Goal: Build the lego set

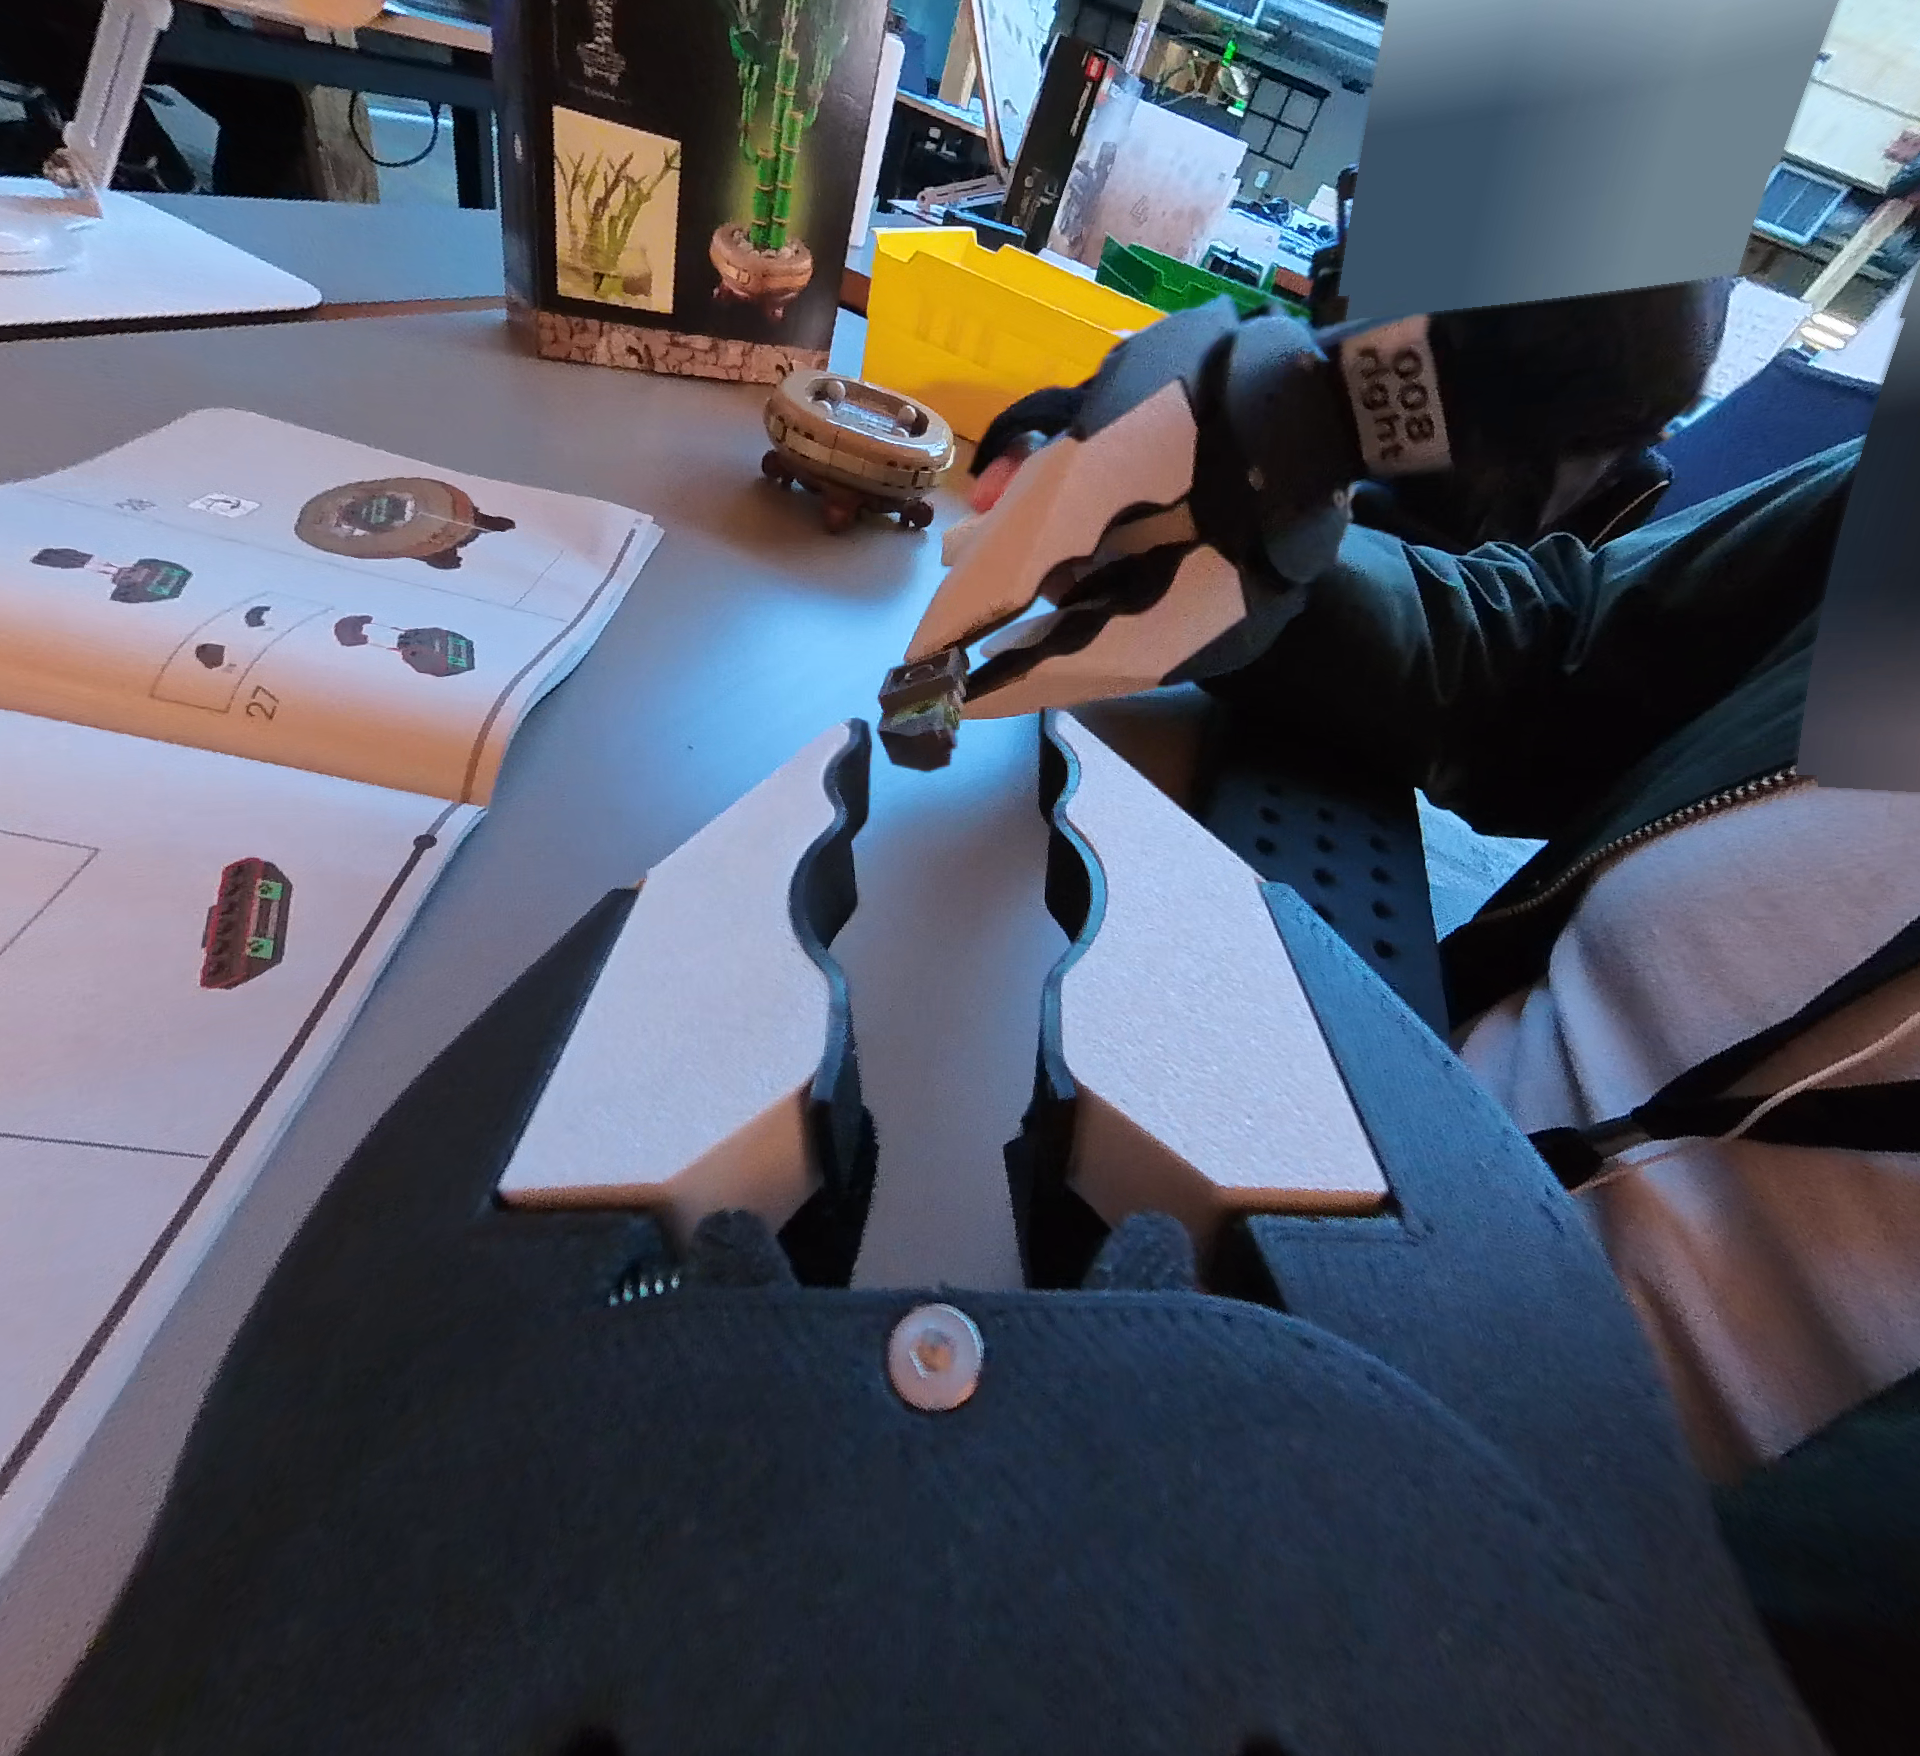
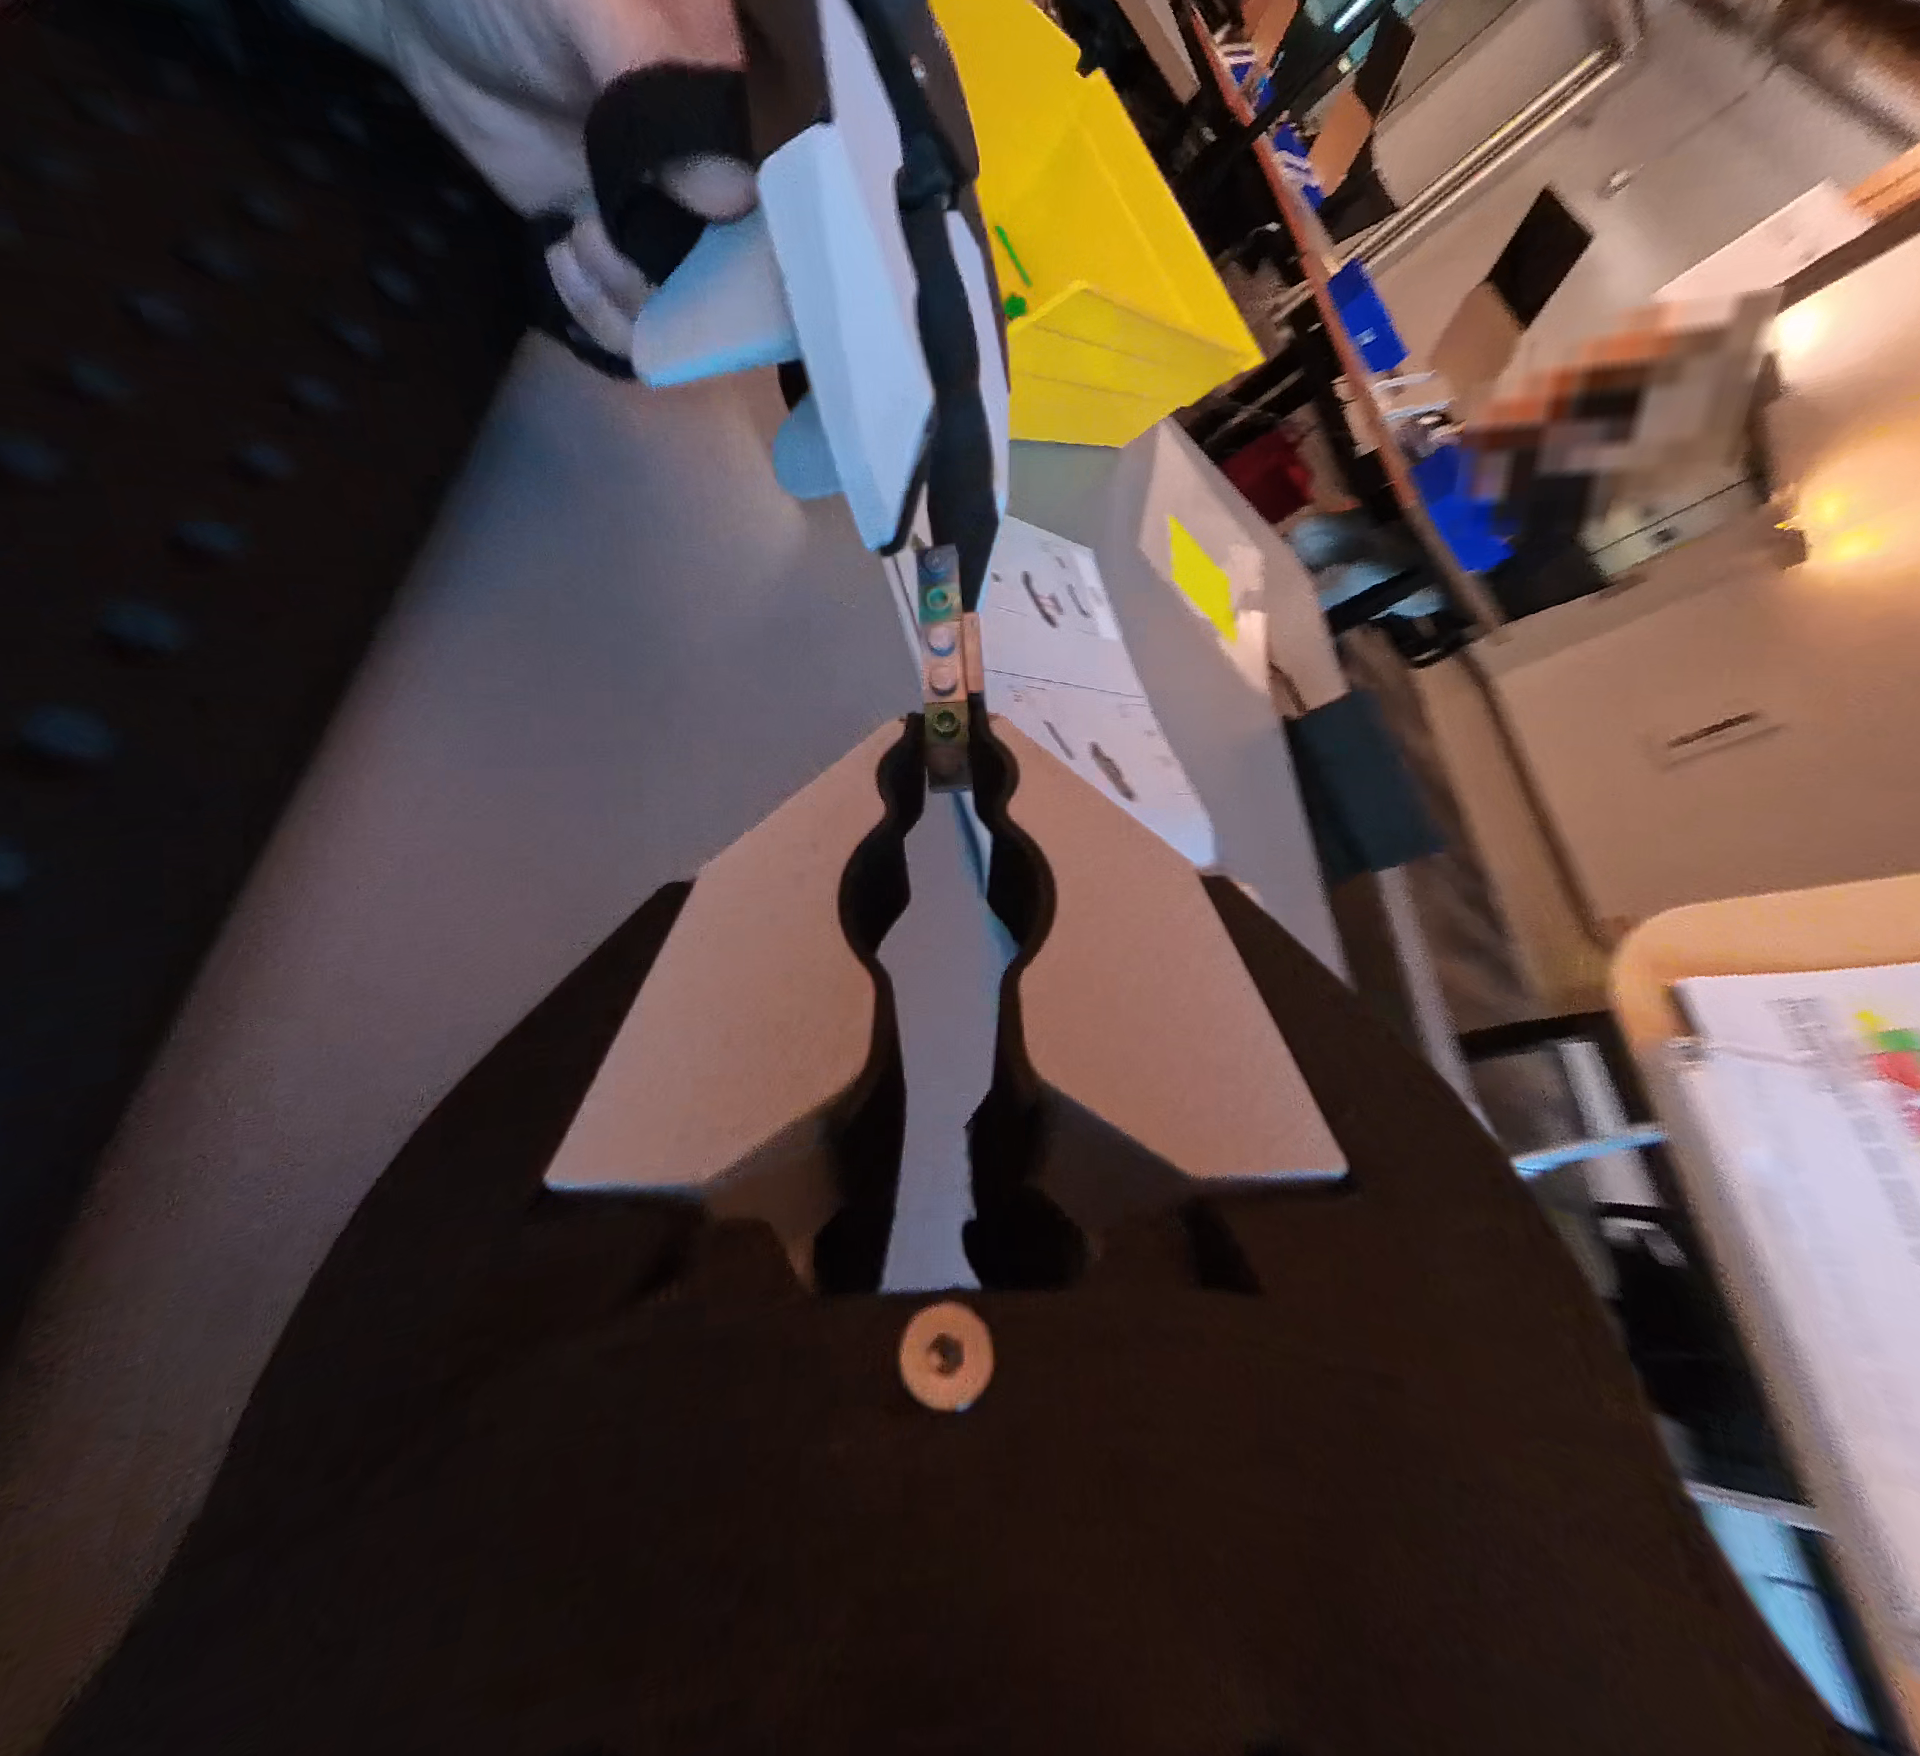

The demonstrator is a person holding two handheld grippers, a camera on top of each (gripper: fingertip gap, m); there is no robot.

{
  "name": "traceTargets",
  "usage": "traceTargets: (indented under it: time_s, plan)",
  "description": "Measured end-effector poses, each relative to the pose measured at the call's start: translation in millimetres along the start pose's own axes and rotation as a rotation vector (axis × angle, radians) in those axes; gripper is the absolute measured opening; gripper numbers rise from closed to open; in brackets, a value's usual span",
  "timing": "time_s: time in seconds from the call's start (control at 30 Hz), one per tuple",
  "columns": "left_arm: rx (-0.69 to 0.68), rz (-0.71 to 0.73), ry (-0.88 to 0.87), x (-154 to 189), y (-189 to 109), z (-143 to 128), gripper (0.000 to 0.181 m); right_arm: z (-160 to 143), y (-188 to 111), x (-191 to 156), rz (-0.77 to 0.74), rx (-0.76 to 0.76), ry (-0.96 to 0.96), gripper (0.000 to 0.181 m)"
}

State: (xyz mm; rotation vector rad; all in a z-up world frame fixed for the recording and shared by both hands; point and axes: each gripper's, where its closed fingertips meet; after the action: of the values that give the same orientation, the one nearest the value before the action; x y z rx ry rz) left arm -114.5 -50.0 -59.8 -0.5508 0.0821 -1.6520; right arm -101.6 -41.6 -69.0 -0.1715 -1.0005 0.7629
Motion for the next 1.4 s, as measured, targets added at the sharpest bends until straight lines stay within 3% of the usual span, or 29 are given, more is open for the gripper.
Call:
traceTargets:
  time_s: [0.2,0.43,0.57,0.67,0.8,0.9,1.07,1.4]
  plan:
    - [-0.041,-0.001,-0.009,-2,6,-3,0.033,-4,8,-15,-0.083,-0.07,-0.247,0.007]
    - [-0.155,0.031,0.032,-3,17,-19,0.015,1,6,-19,-0.06,-0.036,-0.24,0.007]
    - [-0.107,-0.075,-0.098,-4,13,-13,0.018,4,5,-18,0.084,0.02,-0.013,0.006]
    - [-0.017,-0.051,-0.158,-15,1,-3,0.041,2,3,-19,0.287,0.053,0.259,0.006]
    - [0.067,-0.042,-0.092,-9,-12,8,0.034,4,-2,-15,0.554,0.124,0.616,0.007]
    - [0.078,-0.019,-0.03,-5,-14,10,0.025,8,-10,-4,0.662,0.216,0.782,0.007]
    - [0.05,-0.064,-0.06,-1,-9,5,0.015,8,-16,1,0.755,0.257,0.897,0.006]
    - [0.02,-0.052,-0.033,1,-4,1,0.022,5,-9,-19,0.847,0.176,0.887,0.007]
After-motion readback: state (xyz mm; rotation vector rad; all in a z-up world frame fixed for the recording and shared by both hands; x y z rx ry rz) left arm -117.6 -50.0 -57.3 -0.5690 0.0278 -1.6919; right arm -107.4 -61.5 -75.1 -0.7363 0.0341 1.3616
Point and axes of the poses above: each gripper's, where its closed fingertips meet, y out along the fingers, z out of its top, x = y × z across the jaws, and after that the axes turned 15 degrees about -x, right-handed
